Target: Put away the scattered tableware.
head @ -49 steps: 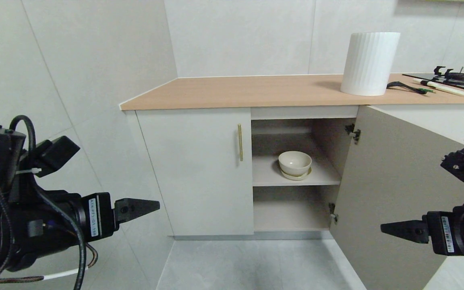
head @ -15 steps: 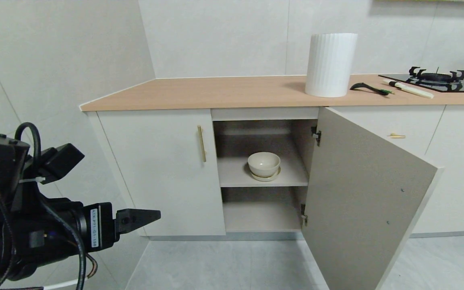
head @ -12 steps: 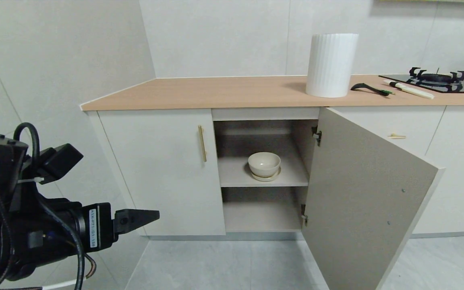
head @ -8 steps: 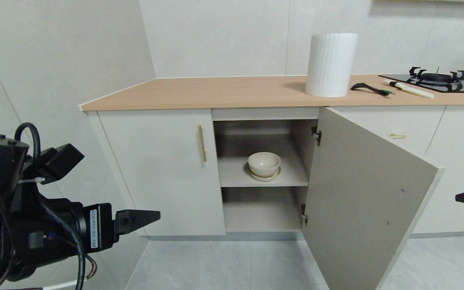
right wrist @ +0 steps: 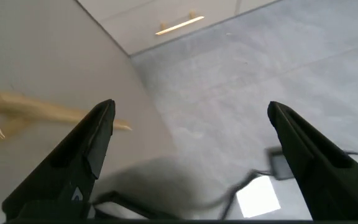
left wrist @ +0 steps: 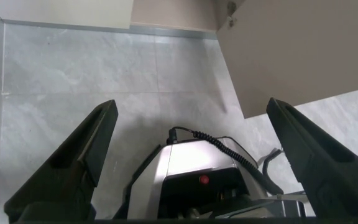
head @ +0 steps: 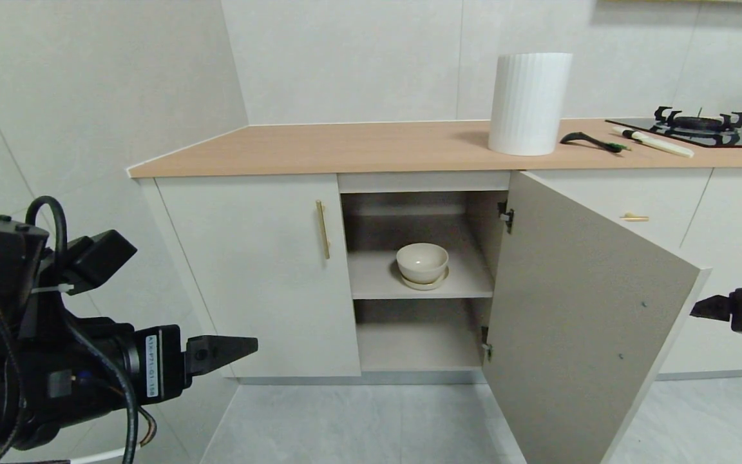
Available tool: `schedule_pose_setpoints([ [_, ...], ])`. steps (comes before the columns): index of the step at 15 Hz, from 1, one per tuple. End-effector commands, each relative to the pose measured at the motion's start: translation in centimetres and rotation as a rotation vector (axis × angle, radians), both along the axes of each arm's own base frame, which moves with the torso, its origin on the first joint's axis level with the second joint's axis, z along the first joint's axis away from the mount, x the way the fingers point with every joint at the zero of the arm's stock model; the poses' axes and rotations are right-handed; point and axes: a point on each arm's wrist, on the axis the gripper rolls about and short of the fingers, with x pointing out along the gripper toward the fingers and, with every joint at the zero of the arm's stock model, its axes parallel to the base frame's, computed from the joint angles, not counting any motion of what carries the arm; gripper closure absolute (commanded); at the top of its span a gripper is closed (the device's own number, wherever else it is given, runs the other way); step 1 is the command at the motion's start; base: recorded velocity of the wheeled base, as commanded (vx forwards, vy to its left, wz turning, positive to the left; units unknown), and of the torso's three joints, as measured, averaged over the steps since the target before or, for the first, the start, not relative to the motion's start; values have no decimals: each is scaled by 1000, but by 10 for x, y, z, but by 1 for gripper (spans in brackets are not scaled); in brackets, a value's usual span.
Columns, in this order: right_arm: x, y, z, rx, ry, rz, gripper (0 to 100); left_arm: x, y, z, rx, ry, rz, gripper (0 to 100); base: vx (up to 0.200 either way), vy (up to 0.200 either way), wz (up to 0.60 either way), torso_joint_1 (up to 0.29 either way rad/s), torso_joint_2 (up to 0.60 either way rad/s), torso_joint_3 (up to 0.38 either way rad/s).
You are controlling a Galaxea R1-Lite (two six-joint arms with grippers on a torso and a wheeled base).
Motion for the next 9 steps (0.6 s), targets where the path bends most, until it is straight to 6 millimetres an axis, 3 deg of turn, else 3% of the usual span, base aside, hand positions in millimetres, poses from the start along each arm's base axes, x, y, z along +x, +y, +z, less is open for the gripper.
schedule_pose_setpoints([
  [1,13,8,-14,32,37,16,0,0,0,0,0,1,-1,0,0,0,0,0,0,0],
  [5,22,28,-29,89,35,46,0,0,-1,0,-17,6,-20,0,0,0,0,0,0,0],
  [9,20,48,-30,126,26,92,0,-1,0,1,-20,5,-21,0,0,0,0,0,0,0],
])
